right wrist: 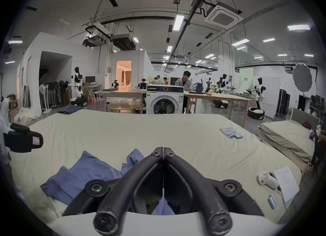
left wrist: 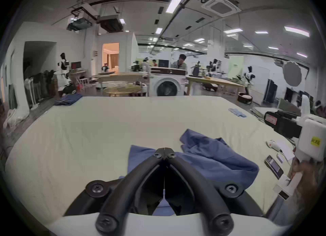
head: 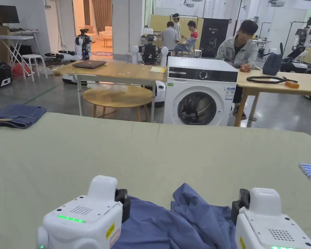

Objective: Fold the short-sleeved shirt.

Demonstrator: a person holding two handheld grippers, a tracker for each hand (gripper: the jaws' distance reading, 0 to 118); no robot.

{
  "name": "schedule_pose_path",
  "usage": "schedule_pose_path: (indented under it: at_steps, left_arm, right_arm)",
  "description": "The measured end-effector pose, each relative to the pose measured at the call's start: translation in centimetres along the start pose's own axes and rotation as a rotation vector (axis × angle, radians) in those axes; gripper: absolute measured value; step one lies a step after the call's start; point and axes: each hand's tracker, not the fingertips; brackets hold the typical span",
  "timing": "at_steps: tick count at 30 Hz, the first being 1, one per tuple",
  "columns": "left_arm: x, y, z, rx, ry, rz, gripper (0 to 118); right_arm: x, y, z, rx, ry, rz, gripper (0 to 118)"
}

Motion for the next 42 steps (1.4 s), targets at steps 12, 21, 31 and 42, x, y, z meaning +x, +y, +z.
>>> schedule_pose_path:
  at_steps: [12,21,31,42]
  left_arm:
    - [-10.8,-3.0,1.9,-0.277,0.116,0.186,0]
    - [-14.5,-9.7,-3.3,-0.671,0.165,0.263,77]
    - [-9.0,-12.3,-3.4,-0.638,0.286,0.076,0]
    - [-9.9,-11.0,-1.9,-0.547,0.161,0.203,0]
  right_arm:
    - [-1.7,-0.2,-0.8,-0.027,0.044,0.02,0]
    - [-2.0,-1.1,-1.2,-0.057,0.053,0.024,0]
    - [1.5,-2.0,-2.9,-0.179,0.045,-0.019,0]
    - [7.6,-1.8,-16.9,-0.563,0.113,0.001,73]
